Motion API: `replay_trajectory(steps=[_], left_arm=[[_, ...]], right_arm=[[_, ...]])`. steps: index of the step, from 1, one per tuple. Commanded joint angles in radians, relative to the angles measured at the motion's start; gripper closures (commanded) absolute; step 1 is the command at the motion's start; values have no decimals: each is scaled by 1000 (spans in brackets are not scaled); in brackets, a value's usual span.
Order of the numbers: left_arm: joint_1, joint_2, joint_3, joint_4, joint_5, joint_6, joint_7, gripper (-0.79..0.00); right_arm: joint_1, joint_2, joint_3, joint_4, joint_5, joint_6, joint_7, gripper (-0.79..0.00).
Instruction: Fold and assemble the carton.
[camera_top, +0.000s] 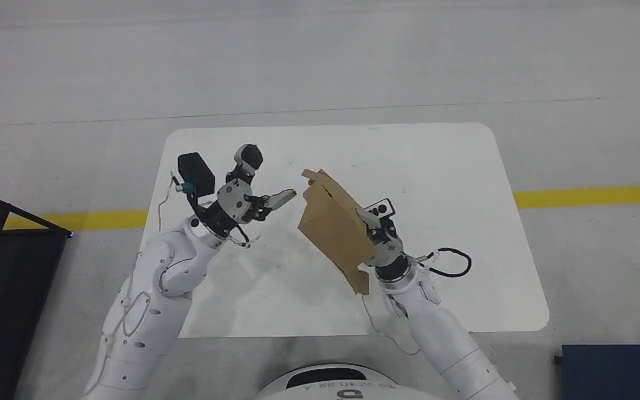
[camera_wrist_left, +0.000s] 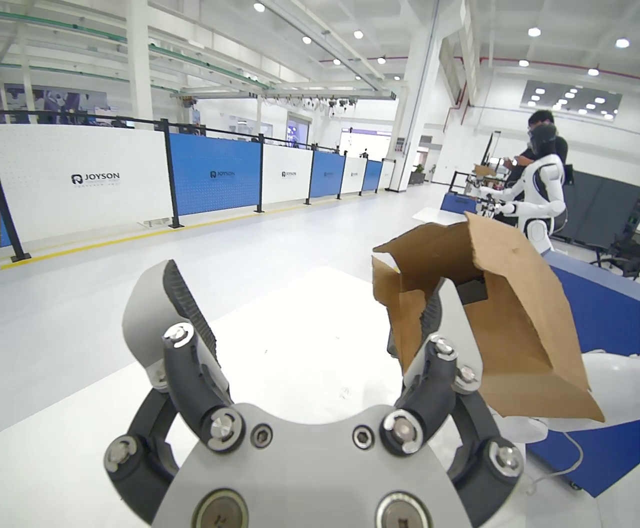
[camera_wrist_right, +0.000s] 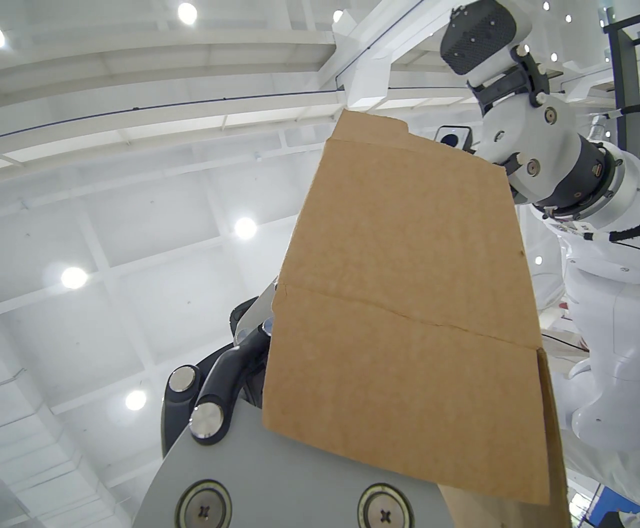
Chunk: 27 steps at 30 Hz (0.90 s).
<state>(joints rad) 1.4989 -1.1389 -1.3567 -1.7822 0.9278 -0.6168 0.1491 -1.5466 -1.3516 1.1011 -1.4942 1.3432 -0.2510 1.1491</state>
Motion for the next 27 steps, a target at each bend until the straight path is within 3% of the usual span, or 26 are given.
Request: replay_trajectory(steps=[1,6,14,27], left_arm=[[7,-1,-9,15,-26,27,12,-785],[-14,-7,12,38,-9,66,14,-785],[-90,-14,77,32,7,-37,7,-785],[-148,-20,122,47,-5,-81,-56,-785]], right_arm=[[-3,-1,1,-2,6,8,7,0],[-8,-4,-2,-11,37,38,31,0],[-15,-7,-10,-17,1,47,29,0],[-29,-6,-53,-8,-112,88,56,0]])
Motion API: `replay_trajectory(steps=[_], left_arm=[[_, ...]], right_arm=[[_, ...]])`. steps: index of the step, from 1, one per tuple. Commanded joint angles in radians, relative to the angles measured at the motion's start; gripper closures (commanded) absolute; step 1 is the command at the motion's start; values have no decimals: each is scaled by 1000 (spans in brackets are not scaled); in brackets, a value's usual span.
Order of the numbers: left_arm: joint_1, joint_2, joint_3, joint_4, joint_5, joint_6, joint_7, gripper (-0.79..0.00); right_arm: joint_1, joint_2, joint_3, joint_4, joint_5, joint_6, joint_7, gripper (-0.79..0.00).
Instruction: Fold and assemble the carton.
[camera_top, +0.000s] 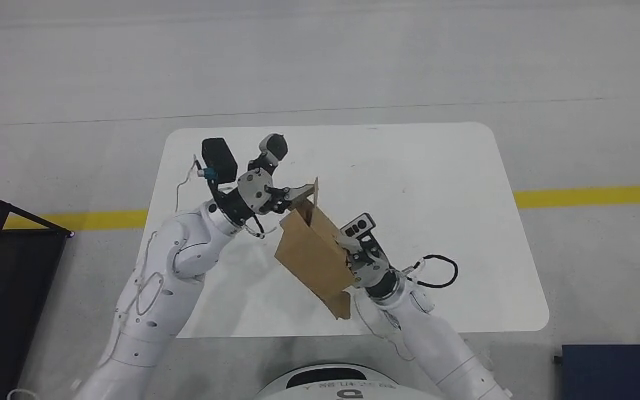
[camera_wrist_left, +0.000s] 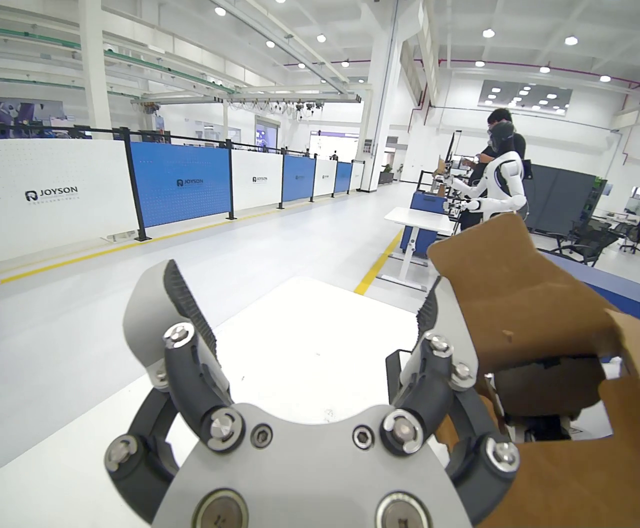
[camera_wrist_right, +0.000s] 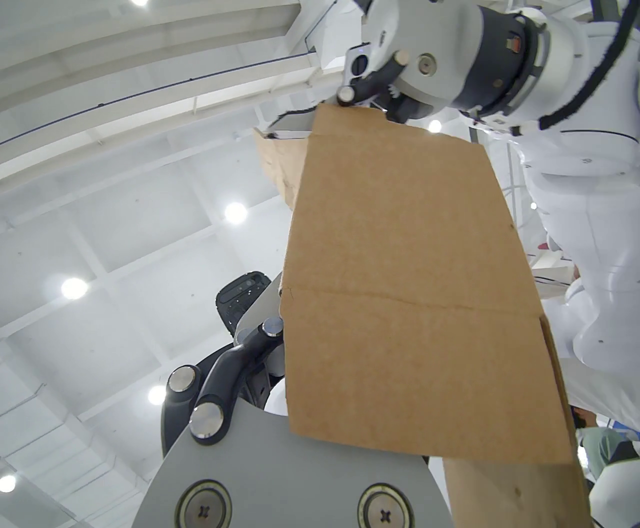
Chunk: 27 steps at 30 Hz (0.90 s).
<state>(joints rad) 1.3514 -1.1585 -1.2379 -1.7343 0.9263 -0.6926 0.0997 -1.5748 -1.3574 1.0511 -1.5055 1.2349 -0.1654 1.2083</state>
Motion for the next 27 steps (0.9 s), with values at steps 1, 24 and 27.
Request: replay_trajectory(steps=[1,24,27], left_arm=[[-1,0,6,-2,-6,-13,-14,-785],[155,22,-156,-50,-34,12,27,-785],[152,22,-157,-35,13,62,4,-785]], right_arm=[[-1,-1,-5,7,-4,4,-7,0],[-4,0,64,9,81,2,12,0],[-8,0,65,5,81,4,15,0]])
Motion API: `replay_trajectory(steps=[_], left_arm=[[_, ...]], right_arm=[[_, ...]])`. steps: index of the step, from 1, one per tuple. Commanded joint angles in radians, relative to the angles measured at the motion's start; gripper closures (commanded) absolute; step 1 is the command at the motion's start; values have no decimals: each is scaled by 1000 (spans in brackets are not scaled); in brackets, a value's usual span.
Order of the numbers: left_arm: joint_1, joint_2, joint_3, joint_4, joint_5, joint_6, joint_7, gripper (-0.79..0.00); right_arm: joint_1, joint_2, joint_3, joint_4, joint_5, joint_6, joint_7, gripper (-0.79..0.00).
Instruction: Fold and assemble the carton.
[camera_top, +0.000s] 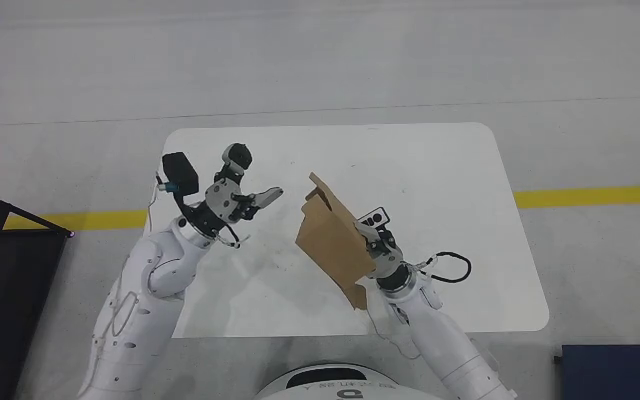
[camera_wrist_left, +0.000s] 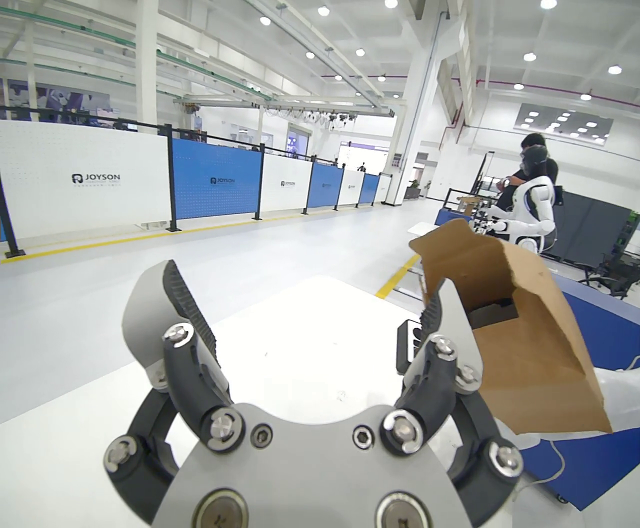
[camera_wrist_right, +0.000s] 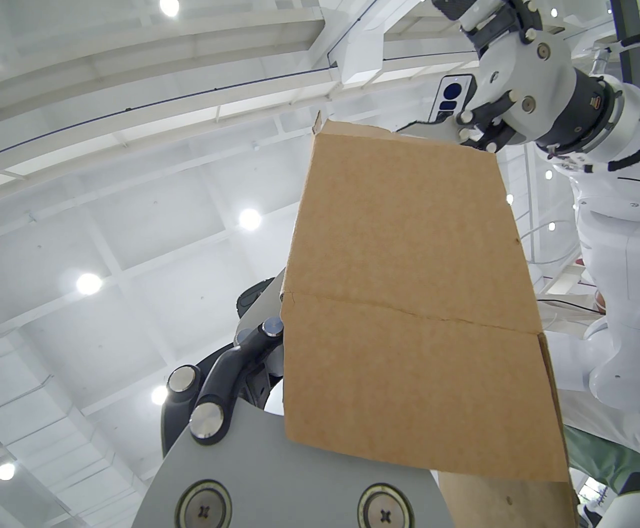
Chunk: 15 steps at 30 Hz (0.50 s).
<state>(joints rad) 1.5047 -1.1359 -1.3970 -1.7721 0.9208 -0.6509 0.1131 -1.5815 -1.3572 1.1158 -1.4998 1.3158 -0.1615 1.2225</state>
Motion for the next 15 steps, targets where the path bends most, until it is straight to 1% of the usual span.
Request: replay_trajectory(steps=[1,4,7,11,15], left_arm=[[-4,-1,6,3,36,40,-20,-785],[-11,-3,31,0,70,63,-38,-785],[-19,-3,59,-11,149,71,-66,-785],[-31,-6,104,-15,139,7,-54,-785],[-47,-7,109,-5,128,-27,-32,-785]], right_arm=[[-2,0,-1,-2,-2,1,2,0],[-4,-1,0,-3,-1,3,1,0],[-8,-1,4,-4,-9,-7,-1,0],[-12,-1,7,-7,-12,-6,-5,0],[-14,-1,7,-5,-18,-5,-9,0]])
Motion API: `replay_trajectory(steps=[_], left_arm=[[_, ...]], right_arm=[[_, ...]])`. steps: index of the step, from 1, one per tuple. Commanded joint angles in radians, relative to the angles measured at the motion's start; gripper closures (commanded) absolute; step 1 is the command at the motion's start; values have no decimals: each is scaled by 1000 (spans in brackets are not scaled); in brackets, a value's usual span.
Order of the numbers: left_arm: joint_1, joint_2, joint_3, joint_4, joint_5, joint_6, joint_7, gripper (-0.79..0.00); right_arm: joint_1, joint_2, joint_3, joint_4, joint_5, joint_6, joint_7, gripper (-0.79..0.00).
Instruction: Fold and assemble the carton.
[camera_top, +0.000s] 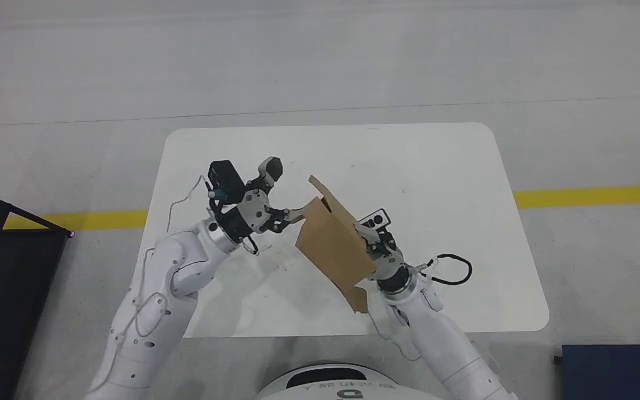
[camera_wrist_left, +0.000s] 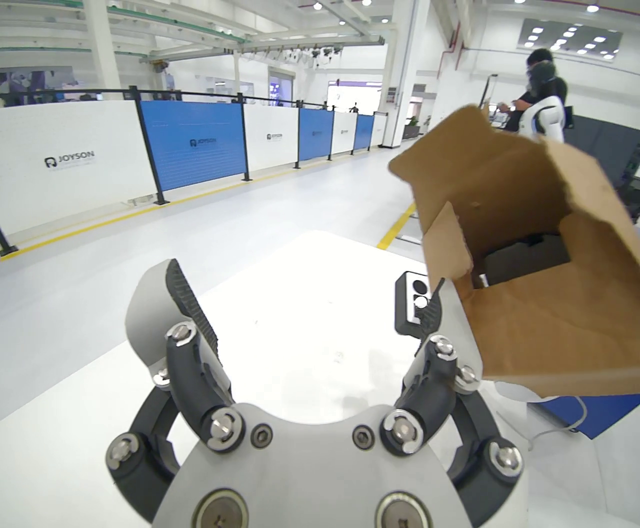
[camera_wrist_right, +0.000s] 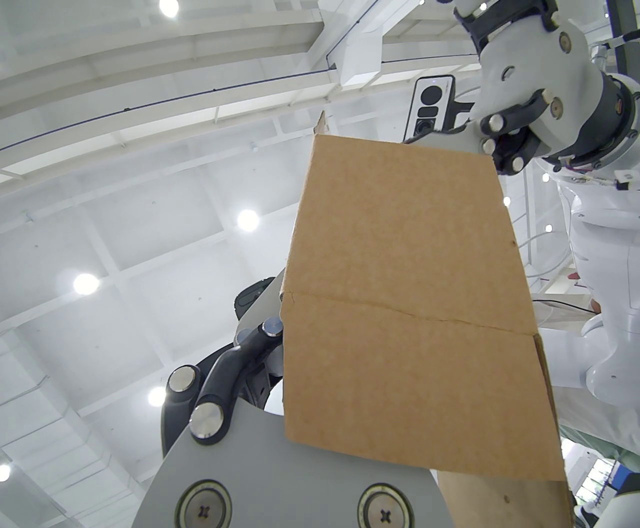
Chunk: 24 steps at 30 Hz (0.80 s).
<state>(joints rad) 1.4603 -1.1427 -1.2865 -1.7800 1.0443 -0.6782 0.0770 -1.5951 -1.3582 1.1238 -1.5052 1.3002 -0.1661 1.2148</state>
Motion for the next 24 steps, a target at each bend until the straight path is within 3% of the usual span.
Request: replay_trajectory(steps=[1,16,24], left_arm=[[-5,0,-2,5,11,2,4,-785],[-45,6,19,9,19,-92,-33,-785],[-40,7,-33,-14,-17,-16,26,-785]], right_arm=[[0,0,-2,1,-9,-2,-2,0],[8,-4,-11,8,-7,17,-10,0],[18,-9,7,30,102,59,18,0]])
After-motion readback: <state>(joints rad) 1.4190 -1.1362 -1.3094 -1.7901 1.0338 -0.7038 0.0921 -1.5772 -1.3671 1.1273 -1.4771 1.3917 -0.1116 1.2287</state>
